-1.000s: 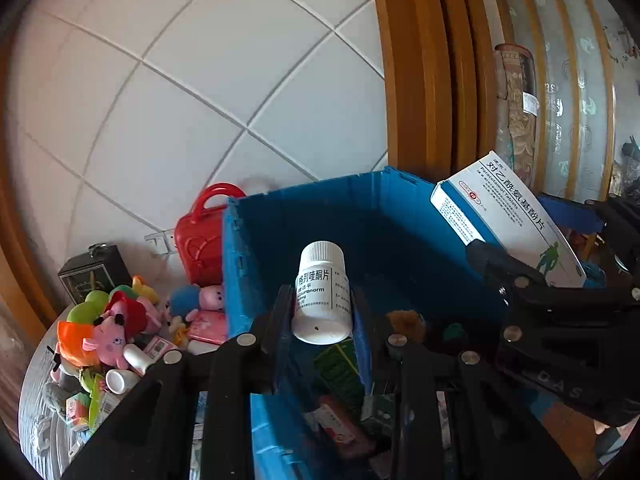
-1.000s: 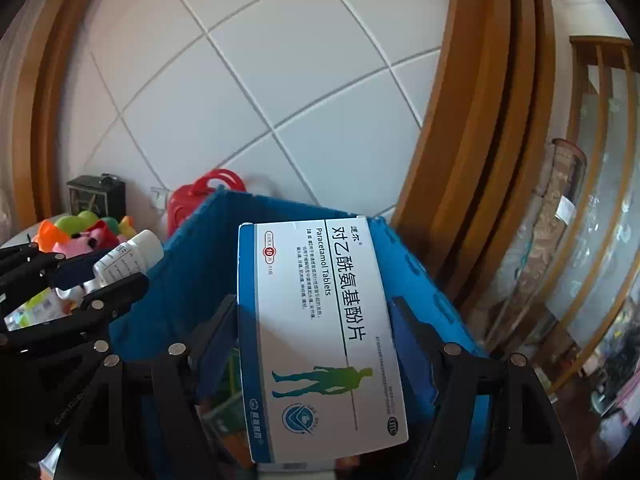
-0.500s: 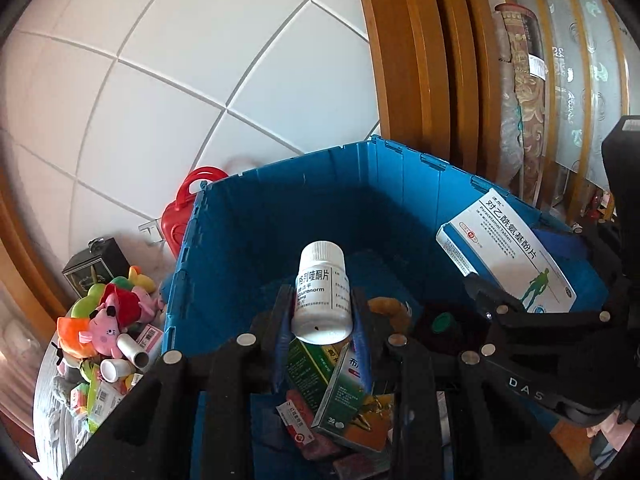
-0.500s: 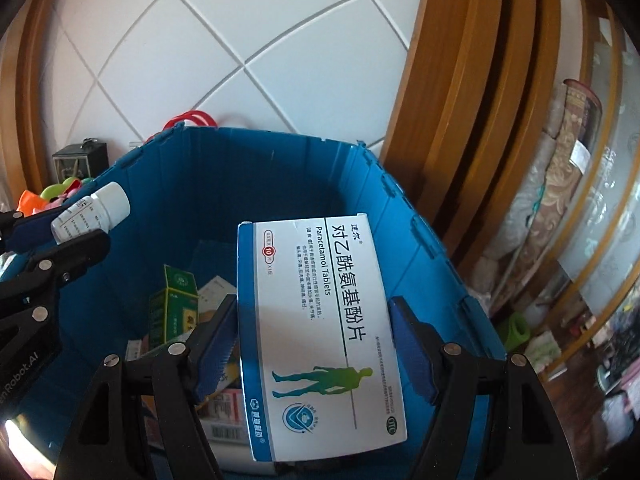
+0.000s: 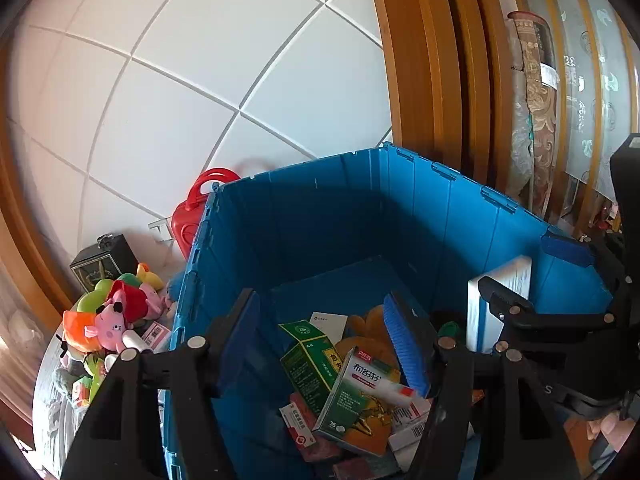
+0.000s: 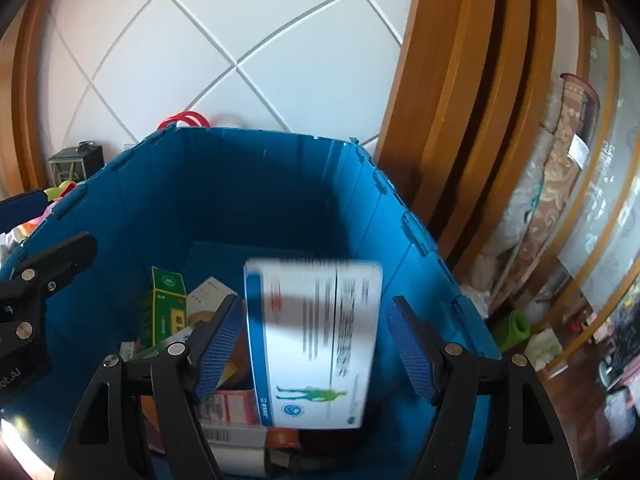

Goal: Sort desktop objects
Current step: 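Carry the bottle and box over the blue crate and open both tools, then move both open tools back over the pile of items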

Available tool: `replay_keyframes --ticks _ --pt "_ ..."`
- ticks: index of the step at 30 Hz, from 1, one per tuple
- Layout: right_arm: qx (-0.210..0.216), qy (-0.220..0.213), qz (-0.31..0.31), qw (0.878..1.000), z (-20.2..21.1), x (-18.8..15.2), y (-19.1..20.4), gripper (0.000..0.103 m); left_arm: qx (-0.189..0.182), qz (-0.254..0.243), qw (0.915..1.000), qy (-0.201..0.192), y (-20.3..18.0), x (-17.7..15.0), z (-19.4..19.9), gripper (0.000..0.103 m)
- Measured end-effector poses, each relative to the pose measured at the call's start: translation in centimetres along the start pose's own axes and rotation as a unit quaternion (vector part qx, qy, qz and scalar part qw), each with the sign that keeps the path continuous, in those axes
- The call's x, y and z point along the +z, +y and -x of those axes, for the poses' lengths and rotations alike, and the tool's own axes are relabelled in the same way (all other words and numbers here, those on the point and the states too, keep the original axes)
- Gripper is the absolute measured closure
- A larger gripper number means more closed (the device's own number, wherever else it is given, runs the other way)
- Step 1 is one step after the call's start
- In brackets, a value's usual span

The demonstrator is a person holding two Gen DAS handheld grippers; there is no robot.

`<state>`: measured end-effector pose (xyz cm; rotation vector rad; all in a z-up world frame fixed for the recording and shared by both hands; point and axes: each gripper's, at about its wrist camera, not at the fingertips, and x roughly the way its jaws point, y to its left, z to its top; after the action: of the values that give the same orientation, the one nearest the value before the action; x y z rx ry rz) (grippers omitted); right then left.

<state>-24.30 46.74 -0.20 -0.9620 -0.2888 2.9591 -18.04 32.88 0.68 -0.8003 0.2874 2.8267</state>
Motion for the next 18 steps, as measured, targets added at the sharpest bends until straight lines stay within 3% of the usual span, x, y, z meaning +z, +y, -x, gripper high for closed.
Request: replay_keyframes --ticks 4,6,13,18 --pt "-0.007 -0.013 -0.001 1.0 0.9 0.0 0.0 0.007 -0.004 0.015 0.9999 -0.007 0.9 -0.2 0.6 0.036" --pt "-0.012 -0.023 -0.005 1.0 1.6 -0.1 -0.1 0.001 -0.006 0.022 0.9996 -0.015 1.6 -0.2 1.1 0.028" --pt "-0.012 -0.058 -0.026 0.998 4.4 0.0 0.0 0.0 0.002 0.053 0.9977 -0.044 4.9 -0.9 3.4 0.027" --pt "0.014 -0.074 -0.035 0.997 5.7 0.2 1.6 0.0 0.019 0.067 0.9951 -0.069 8.1 -1.8 5.0 0.027"
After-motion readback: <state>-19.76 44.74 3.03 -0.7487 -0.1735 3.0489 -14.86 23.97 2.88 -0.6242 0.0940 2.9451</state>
